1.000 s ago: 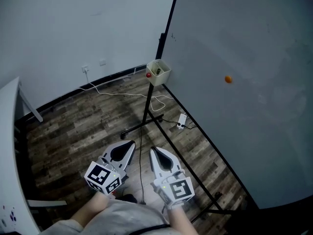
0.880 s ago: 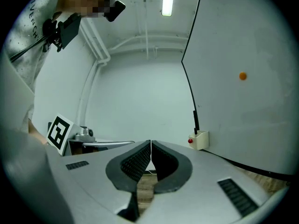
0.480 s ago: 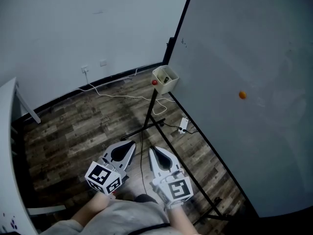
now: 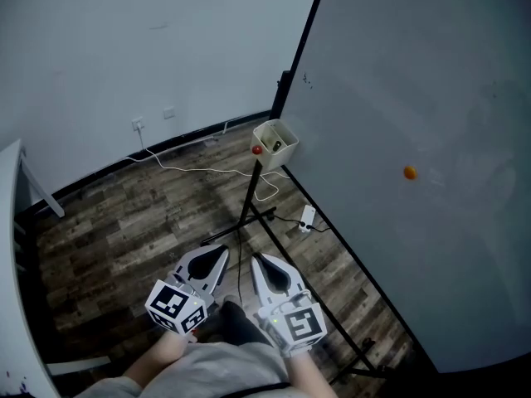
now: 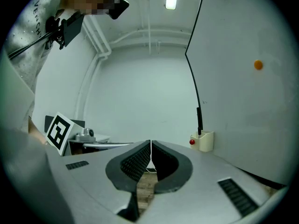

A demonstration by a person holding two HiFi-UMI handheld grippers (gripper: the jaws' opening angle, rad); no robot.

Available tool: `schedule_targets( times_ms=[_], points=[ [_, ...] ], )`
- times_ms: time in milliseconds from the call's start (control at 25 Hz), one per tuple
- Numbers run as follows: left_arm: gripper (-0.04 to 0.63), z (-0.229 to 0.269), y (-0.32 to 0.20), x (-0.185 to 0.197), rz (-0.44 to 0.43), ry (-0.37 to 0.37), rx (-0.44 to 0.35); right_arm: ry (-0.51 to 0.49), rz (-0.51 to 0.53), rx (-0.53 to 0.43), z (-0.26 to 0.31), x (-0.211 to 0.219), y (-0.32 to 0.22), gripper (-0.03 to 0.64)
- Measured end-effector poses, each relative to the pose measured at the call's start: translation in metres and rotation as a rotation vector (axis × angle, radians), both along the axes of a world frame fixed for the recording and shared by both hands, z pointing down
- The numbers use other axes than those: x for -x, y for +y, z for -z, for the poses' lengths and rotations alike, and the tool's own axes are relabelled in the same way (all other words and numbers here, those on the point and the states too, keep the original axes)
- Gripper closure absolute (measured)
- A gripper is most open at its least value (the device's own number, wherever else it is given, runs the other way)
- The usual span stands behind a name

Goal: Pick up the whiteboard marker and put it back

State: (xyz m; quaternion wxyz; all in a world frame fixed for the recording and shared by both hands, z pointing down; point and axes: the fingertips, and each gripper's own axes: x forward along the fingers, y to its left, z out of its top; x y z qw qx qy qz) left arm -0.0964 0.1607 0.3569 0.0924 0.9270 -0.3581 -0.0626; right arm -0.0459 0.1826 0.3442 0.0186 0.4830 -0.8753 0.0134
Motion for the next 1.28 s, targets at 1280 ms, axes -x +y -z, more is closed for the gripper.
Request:
schedule_targets(
  times_ms=[1280],
  points=[
    [0.58,-0.022,-0.252,-0.085,-0.005,-0.006,0.008,-0.003,0.066,-0.033,-0.021,-0.068,-0.257,0.595]
  ],
)
